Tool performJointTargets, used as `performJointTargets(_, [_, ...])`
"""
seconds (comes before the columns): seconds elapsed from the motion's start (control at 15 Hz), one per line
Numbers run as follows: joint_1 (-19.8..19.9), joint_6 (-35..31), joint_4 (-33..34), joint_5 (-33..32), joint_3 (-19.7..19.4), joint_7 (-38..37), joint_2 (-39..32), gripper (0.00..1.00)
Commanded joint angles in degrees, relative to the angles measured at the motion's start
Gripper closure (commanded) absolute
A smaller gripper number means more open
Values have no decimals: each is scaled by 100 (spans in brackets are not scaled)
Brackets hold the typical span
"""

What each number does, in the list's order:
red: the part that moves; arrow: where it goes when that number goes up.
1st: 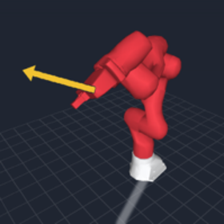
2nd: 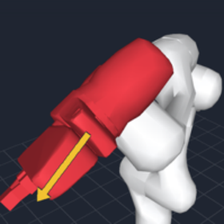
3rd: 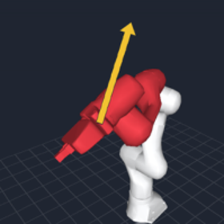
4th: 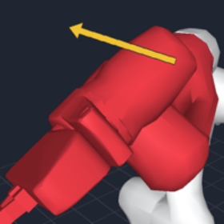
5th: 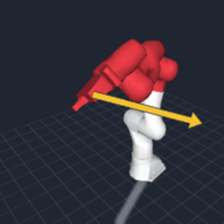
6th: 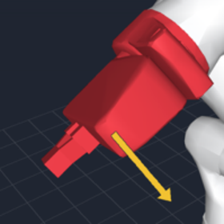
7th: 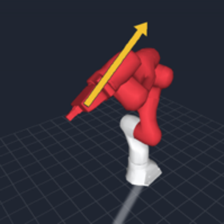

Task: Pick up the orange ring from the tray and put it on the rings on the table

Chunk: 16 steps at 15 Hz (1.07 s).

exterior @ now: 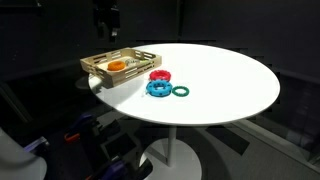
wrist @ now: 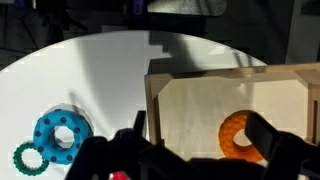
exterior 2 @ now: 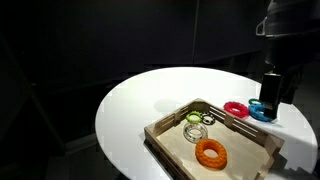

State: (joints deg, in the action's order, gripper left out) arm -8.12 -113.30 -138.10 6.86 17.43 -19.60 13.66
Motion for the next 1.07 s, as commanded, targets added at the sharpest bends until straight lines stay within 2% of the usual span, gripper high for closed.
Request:
performJointTargets(0.0, [-115, 12, 9, -29, -113, -22, -8, 0])
performJointTargets(0.4, [-80, -334, 48, -45, -130, -84, -173, 0])
performJointTargets(1.0, [-232, -1900, 41, 0, -169, -13, -1195, 0])
